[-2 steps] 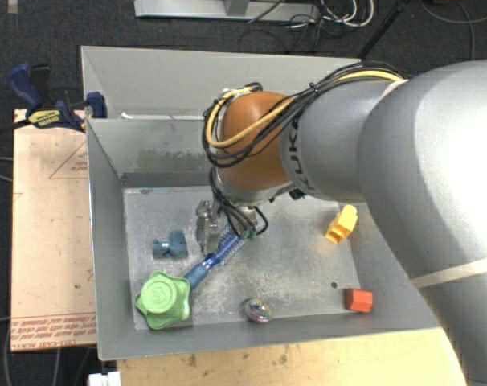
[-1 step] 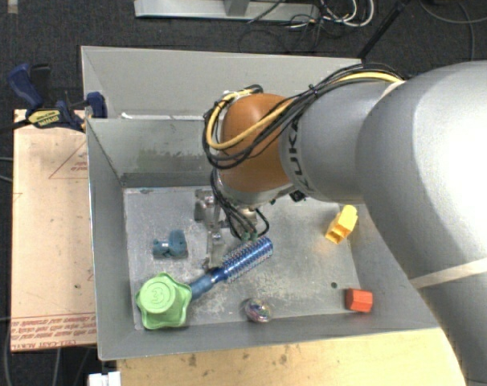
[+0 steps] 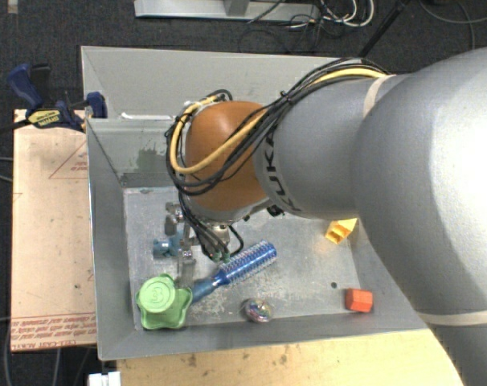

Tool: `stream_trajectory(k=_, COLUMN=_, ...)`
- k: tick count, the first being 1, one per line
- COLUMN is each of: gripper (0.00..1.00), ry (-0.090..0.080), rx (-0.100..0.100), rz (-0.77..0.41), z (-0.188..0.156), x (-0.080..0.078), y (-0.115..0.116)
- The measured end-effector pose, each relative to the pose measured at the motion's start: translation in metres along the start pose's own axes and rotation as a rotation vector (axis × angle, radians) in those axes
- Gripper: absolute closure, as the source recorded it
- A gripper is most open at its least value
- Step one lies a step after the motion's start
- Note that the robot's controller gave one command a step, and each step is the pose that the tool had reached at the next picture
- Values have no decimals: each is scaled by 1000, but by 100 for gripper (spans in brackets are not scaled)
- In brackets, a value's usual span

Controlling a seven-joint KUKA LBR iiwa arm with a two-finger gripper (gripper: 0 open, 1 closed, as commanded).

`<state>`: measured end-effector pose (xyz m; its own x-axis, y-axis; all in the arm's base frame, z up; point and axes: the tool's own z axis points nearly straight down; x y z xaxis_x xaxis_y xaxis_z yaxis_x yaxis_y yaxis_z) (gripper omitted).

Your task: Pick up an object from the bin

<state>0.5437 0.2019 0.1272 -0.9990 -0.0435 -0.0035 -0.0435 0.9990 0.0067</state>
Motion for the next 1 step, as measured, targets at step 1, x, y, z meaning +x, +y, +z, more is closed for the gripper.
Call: stream_trajectory(k=1, gripper=0, ry=0, rx=4, rz=28, z=49, x=53, y=-1)
